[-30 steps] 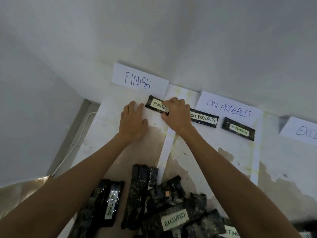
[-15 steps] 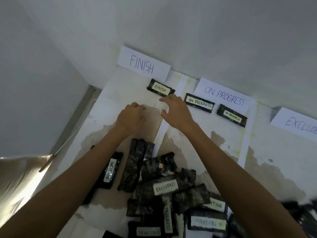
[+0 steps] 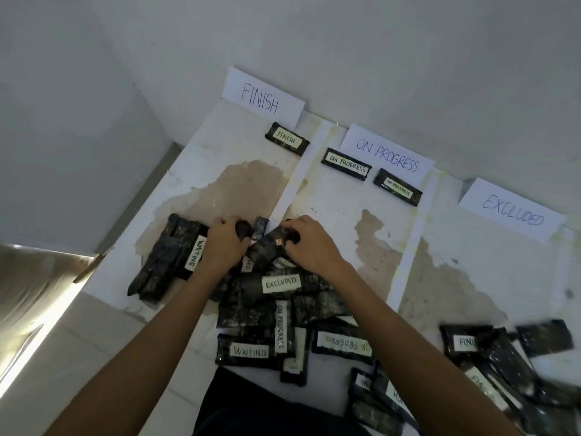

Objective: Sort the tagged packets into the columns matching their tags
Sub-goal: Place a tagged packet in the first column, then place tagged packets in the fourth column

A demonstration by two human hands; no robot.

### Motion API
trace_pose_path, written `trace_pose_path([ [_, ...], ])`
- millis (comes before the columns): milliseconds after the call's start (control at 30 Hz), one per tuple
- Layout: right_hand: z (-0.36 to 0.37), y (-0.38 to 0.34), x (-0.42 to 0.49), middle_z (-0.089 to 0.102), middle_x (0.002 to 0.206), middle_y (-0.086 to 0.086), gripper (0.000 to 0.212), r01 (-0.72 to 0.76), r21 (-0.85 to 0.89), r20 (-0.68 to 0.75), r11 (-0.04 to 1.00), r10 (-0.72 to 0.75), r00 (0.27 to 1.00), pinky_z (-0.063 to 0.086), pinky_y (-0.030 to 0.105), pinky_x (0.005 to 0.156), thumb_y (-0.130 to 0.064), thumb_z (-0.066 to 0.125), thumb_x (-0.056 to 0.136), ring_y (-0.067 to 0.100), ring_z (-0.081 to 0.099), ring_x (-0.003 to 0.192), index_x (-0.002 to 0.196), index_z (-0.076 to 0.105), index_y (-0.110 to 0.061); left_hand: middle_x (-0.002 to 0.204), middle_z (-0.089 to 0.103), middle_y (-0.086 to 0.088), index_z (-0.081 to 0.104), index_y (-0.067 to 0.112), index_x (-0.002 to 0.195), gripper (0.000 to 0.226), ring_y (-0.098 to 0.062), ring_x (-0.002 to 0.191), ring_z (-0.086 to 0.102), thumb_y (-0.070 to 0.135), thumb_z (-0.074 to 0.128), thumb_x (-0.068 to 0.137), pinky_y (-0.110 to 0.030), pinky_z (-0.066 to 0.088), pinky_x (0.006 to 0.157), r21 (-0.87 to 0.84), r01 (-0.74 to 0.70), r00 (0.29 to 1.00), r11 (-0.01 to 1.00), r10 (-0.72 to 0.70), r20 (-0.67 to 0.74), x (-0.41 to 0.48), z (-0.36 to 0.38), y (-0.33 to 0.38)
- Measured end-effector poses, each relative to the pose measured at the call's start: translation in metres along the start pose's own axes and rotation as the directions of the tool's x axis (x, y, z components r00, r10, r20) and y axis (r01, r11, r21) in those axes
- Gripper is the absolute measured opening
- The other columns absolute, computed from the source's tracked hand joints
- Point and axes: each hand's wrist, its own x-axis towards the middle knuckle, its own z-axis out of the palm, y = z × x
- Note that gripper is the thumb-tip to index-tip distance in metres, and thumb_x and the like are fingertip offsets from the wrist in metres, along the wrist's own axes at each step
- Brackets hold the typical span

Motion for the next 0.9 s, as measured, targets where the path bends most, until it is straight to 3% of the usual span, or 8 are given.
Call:
trace_pose_path([
  [167,-0.008,-0.008,-0.032,0.053,0.124,0.008,0.038,-0.005,0.087,-0.006,0.996,0.006,1.0,0.045,0.038,0.096,-0.016,0.057,0.087,0.024,0.05,0.113,0.125,0.056,-0.016,0.095,0.057,-0.002,0.049,0.019,0.103,0.031,-0.015,0.08,0.057,0.019,0.063,0.076,-0.026,0.048,0.064,-0.368,-0.032,0.978,0.929,-0.046,-0.202,-0.027,-0.044,0.015],
  [233,-0.013,-0.015,-0.048,0.054,0.125,0.006,0.04,0.012,0.176,0.001,0.984,-0.012,1.0,0.045,0.033,0.094,-0.018,0.06,0.086,0.02,0.052,0.111,0.126,0.056,-0.016,0.1,0.06,-0.007,0.048,0.023,0.098,0.024,-0.021,0.083,0.061,0.011,0.053,0.078,-0.036,0.052,0.071,-0.663,-0.061,0.968,0.747,-0.118,-0.222,-0.039,-0.061,0.016],
  [333,-0.018,-0.031,-0.073,0.054,0.129,-0.003,0.051,0.032,0.348,0.052,0.937,-0.053,0.997,0.043,0.017,0.083,-0.03,0.069,0.083,0.009,0.053,0.106,0.131,0.052,-0.02,0.097,0.06,-0.014,0.047,0.02,0.094,0.031,-0.033,0.083,0.064,-0.001,0.036,0.074,-0.046,0.051,0.076,-0.937,-0.115,0.972,0.329,-0.158,-0.175,-0.056,-0.075,0.02],
  [400,-0.018,-0.035,-0.097,0.055,0.128,-0.004,0.06,0.07,0.418,0.054,0.906,-0.102,0.993,0.043,0.014,0.08,-0.033,0.073,0.079,0.008,0.053,0.105,0.133,0.049,-0.022,0.091,0.058,-0.012,0.044,0.016,0.094,0.039,-0.033,0.083,0.063,-0.008,0.024,0.07,-0.04,0.054,0.074,-0.976,-0.123,0.979,0.182,-0.141,-0.149,-0.082,-0.07,0.037],
  [500,-0.013,-0.038,-0.102,0.057,0.126,0.001,0.062,0.114,0.404,-0.007,0.908,-0.122,0.993,0.05,0.025,0.086,-0.028,0.076,0.077,0.011,0.055,0.106,0.132,0.048,-0.017,0.089,0.055,-0.012,0.042,0.011,0.096,0.046,-0.033,0.086,0.063,-0.014,0.017,0.067,-0.039,0.053,0.076,-0.995,-0.083,0.987,0.059,-0.136,-0.091,-0.091,-0.063,0.049],
  [633,-0.018,-0.018,-0.125,0.059,0.121,0.004,0.057,0.17,0.33,-0.131,0.928,-0.133,0.982,0.052,0.033,0.088,-0.021,0.075,0.077,0.016,0.056,0.105,0.128,0.051,-0.014,0.097,0.058,-0.015,0.04,0.009,0.101,0.042,-0.029,0.092,0.062,-0.011,0.021,0.071,-0.04,0.053,0.079,-0.999,-0.039,0.996,0.018,-0.085,-0.041,-0.115,-0.045,0.062],
  [733,-0.024,0.004,-0.142,0.057,0.119,0.003,0.056,0.175,0.258,-0.192,0.95,-0.127,0.973,0.05,0.034,0.089,-0.021,0.075,0.075,0.015,0.053,0.106,0.125,0.052,-0.016,0.096,0.059,-0.01,0.043,0.006,0.107,0.021,-0.024,0.091,0.06,0.004,0.042,0.086,-0.033,0.056,0.062,-0.98,0.063,0.997,0.187,-0.05,0.054,-0.129,-0.022,0.069],
  [900,-0.042,0.031,-0.165,0.054,0.119,0.001,0.064,0.055,0.246,-0.065,0.968,-0.041,0.997,0.046,0.026,0.081,-0.034,0.076,0.076,0.013,0.053,0.098,0.131,0.047,-0.02,0.103,0.065,-0.01,0.054,0.006,0.106,0.024,-0.022,0.096,0.063,0.015,0.064,0.086,-0.033,0.055,0.07,-0.925,0.166,0.986,0.34,-0.08,0.148,-0.143,0.01,0.087],
])
